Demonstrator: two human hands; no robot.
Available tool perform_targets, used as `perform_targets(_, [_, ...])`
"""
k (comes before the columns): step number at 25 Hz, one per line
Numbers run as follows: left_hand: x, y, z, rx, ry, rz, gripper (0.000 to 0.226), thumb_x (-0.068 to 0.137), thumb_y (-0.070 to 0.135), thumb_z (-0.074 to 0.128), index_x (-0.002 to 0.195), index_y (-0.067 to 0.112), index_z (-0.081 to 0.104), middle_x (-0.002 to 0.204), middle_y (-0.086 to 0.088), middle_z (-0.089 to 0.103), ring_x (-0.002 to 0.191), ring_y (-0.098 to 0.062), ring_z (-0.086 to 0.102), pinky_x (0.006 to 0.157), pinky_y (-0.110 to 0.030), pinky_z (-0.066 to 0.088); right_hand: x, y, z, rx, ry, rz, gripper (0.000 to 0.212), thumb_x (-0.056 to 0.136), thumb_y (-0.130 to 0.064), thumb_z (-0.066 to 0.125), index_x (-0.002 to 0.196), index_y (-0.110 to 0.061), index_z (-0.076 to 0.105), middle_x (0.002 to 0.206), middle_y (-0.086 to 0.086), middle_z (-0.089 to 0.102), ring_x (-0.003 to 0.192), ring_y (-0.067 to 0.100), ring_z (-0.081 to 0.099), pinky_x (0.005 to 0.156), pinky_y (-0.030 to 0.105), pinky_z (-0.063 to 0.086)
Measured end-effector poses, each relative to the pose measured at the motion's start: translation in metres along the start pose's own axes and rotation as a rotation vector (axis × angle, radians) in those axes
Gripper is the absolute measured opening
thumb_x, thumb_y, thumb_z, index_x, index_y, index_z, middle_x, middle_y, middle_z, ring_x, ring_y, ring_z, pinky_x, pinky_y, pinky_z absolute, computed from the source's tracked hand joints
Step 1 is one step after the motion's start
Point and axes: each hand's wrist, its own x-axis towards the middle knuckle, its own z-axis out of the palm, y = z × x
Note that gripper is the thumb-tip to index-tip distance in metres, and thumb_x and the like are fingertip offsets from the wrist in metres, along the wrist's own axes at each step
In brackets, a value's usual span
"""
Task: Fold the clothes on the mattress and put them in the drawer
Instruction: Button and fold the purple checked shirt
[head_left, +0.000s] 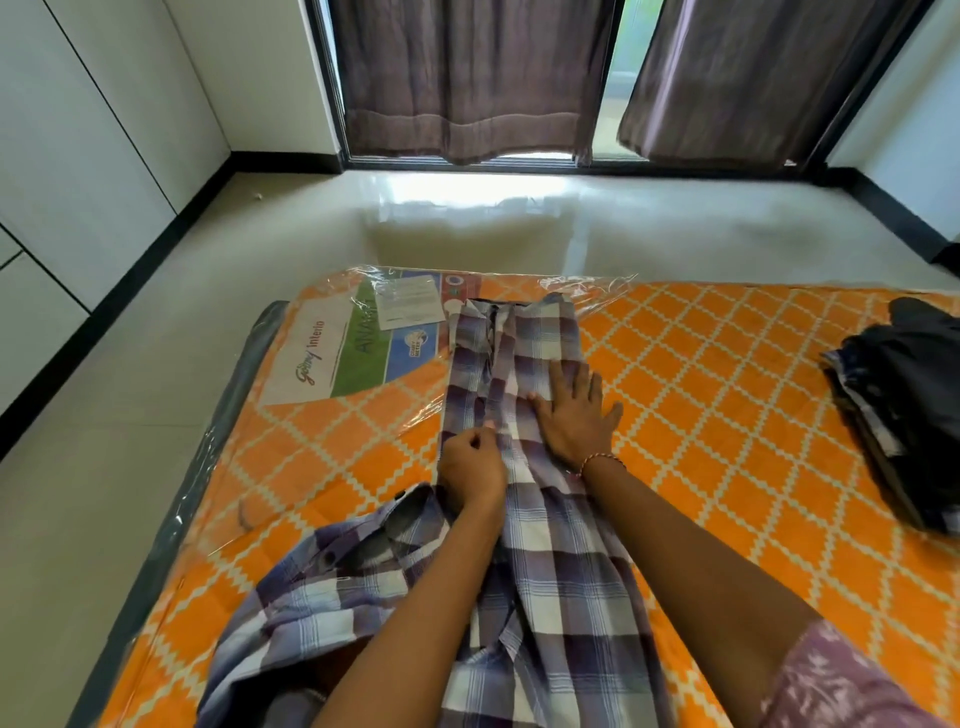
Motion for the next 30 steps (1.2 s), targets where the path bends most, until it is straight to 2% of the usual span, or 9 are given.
perform_targets(3, [0.009, -0.001, -0.006, 0.009, -0.164, -0.015, 0.024, 0.094, 0.014, 0.055, 0.071, 0.007, 0.059, 0.069, -0.007, 0.056, 0.065, -0.020, 0.049, 0.059, -0.026, 0.038, 0.010, -0.017, -0.003, -0.045, 0.138, -0.328, 0.056, 0.101, -0.047, 0.027, 0.151, -0.035, 0.005, 0.161, 0.004, -0.006, 0.148, 0.024, -0.009, 0.115, 0.055, 0.001])
perform_targets(5, [0.016, -0.001, -0.014, -0.123, -0.293, -0.053, 0.016, 0.094, 0.014, 0.056, 0.084, 0.003, 0.062, 0.076, -0.009, 0.058, 0.073, -0.022, 0.053, 0.066, -0.032, 0.043, 0.022, -0.031, -0.003, -0.115, -0.041, -0.456, 0.061, 0.099, -0.054, 0.024, 0.150, -0.037, -0.004, 0.161, 0.001, -0.009, 0.147, 0.021, -0.014, 0.114, 0.055, -0.005])
perform_targets(11, [-0.034, -0.024, -0.027, 0.020, -0.454, -0.057, 0.022, 0.091, 0.024, 0.062, 0.080, 0.006, 0.058, 0.080, -0.011, 0.062, 0.075, -0.022, 0.060, 0.070, -0.033, 0.049, 0.026, -0.037, -0.004, -0.219, -0.232, -0.335, 0.077, 0.094, -0.064, 0.023, 0.149, -0.027, -0.017, 0.160, 0.002, -0.010, 0.147, 0.021, -0.011, 0.115, 0.056, -0.004])
perform_targets(14, [-0.070, -0.034, -0.050, 0.380, -0.515, 0.123, 0.036, 0.096, 0.046, 0.046, 0.083, 0.013, 0.050, 0.082, -0.008, 0.059, 0.079, -0.025, 0.057, 0.068, -0.034, 0.042, -0.013, -0.043, -0.029, -0.073, -0.237, -0.267, 0.070, 0.099, -0.055, 0.020, 0.152, -0.018, -0.008, 0.161, 0.003, -0.003, 0.148, 0.018, -0.003, 0.116, 0.055, 0.000])
perform_targets(17, [-0.117, -0.071, -0.088, 0.912, -0.350, 0.636, 0.040, 0.087, 0.053, 0.056, 0.109, 0.019, 0.056, 0.103, -0.002, 0.062, 0.092, -0.023, 0.062, 0.072, -0.032, 0.050, -0.122, -0.027, 0.003, -0.053, -0.015, -0.190, 0.070, 0.095, -0.059, 0.001, 0.153, -0.020, -0.001, 0.161, 0.001, 0.000, 0.148, 0.016, -0.004, 0.116, 0.054, 0.000])
perform_targets(20, [-0.130, -0.092, -0.114, 1.156, -0.349, 0.652, 0.054, 0.086, 0.050, 0.058, 0.127, 0.016, 0.049, 0.105, -0.005, 0.064, 0.089, -0.024, 0.065, 0.065, -0.030, 0.050, -0.206, -0.018, 0.039, -0.092, -0.026, -0.123, 0.084, 0.073, -0.072, -0.026, 0.147, -0.033, -0.015, 0.156, 0.002, -0.020, 0.145, 0.021, -0.018, 0.113, 0.058, -0.008])
perform_targets(25, [-0.127, -0.099, -0.147, 1.317, -0.256, 0.602, 0.048, 0.093, 0.060, 0.037, 0.117, 0.020, 0.049, 0.111, -0.004, 0.063, 0.101, -0.023, 0.062, 0.074, -0.033, 0.047, -0.221, -0.008, 0.047, -0.082, -0.044, -0.052, 0.081, 0.087, -0.074, 0.014, 0.139, -0.032, -0.031, 0.154, 0.002, -0.028, 0.142, 0.022, -0.027, 0.109, 0.060, -0.017])
perform_targets(28, [-0.131, -0.092, -0.172, 1.160, -0.254, 0.919, 0.042, 0.093, 0.039, 0.044, 0.124, 0.012, 0.054, 0.123, -0.010, 0.056, 0.108, -0.029, 0.058, 0.084, -0.036, 0.048, -0.220, 0.000, 0.040, -0.069, -0.098, -0.068, 0.074, 0.095, -0.064, 0.020, 0.151, -0.028, -0.012, 0.159, 0.004, -0.015, 0.147, 0.024, -0.015, 0.111, 0.060, -0.012])
perform_targets(30, [-0.131, -0.106, -0.193, 0.955, 0.075, 1.073, 0.040, 0.090, 0.027, 0.048, 0.121, 0.006, 0.060, 0.122, -0.020, 0.057, 0.108, -0.038, 0.057, 0.085, -0.043, 0.049, -0.225, 0.002, 0.027, 0.082, -0.052, -0.117, 0.061, 0.101, -0.049, 0.029, 0.152, -0.019, 0.015, 0.160, 0.004, 0.011, 0.148, 0.025, 0.007, 0.114, 0.057, 0.003])
